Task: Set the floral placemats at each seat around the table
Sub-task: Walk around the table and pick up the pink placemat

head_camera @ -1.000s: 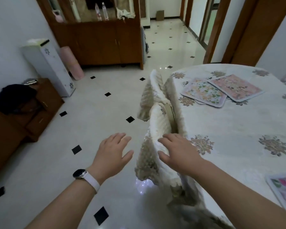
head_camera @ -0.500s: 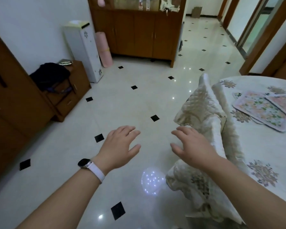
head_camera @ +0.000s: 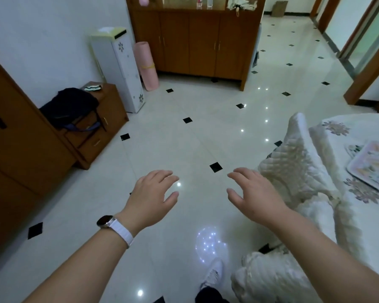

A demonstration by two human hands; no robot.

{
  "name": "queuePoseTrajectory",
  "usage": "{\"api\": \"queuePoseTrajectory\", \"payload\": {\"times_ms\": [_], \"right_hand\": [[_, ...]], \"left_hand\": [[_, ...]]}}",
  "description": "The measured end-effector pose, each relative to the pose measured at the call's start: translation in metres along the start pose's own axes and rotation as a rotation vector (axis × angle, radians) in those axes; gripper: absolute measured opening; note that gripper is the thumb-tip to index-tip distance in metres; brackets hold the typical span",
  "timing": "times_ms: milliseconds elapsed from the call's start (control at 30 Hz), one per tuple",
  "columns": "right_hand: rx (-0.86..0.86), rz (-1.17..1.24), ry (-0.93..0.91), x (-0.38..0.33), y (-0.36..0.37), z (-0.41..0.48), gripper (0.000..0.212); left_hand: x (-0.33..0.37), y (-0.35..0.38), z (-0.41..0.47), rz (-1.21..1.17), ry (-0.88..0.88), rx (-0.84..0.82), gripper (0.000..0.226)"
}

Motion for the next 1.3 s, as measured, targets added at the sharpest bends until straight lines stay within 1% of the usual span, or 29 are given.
{"api": "queuePoseTrajectory", "payload": {"times_ms": [67, 167, 333, 467, 600, 733, 833, 1033, 1167, 1233, 1300], "right_hand": [[-0.003, 0.031, -0.001, 0.013, -0.003, 0.031, 0.044], [-0.008, 0.045, 0.003, 0.034, -0.016, 0.076, 0.042], [-0.002, 0.024, 0.011, 0.067, -0.038, 0.139, 0.044], [0.014, 0.048, 0.063, 0.083, -0.05, 0.159, 0.045], [0.019, 0.039, 0.105, 0.104, -0.057, 0.177, 0.042], [0.037, 0.035, 0.179, 0.127, -0.063, 0.198, 0.044], [0.044, 0.022, 0.236, 0.144, -0.07, 0.217, 0.045], [0.104, -0.033, 0.372, 0.184, -0.093, 0.278, 0.045], [0.089, -0.049, 0.445, 0.202, -0.105, 0.324, 0.045], [0.117, -0.057, 0.491, 0.208, -0.114, 0.344, 0.047], [0.182, -0.053, 0.547, 0.213, -0.124, 0.359, 0.046]], "left_hand": [[-0.006, 0.004, 0.034, 0.018, -0.018, -0.024, 0.05], [-0.004, 0.005, 0.087, 0.037, 0.001, -0.043, 0.052], [0.009, -0.003, 0.167, 0.038, 0.042, -0.015, 0.048], [0.019, -0.002, 0.214, 0.058, 0.114, -0.02, 0.045], [0.028, 0.003, 0.259, 0.045, 0.165, -0.024, 0.051], [0.036, 0.019, 0.301, -0.013, 0.227, -0.03, 0.053], [0.04, 0.035, 0.342, -0.061, 0.285, -0.059, 0.058], [0.042, 0.065, 0.449, -0.121, 0.416, -0.052, 0.054], [0.042, 0.068, 0.535, -0.138, 0.529, -0.052, 0.054], [0.045, 0.065, 0.573, -0.14, 0.593, -0.029, 0.053], [0.05, 0.064, 0.608, -0.144, 0.666, -0.02, 0.054]]}}
Point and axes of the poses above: each hand's wrist, its own z-axis towards the middle knuckle, its own y-axis out of the palm, x = y × z, the point moved 3 cm from there along z, towards the middle knuckle, and after that the axes turned 13 degrees about z, right-handed, at the moved point
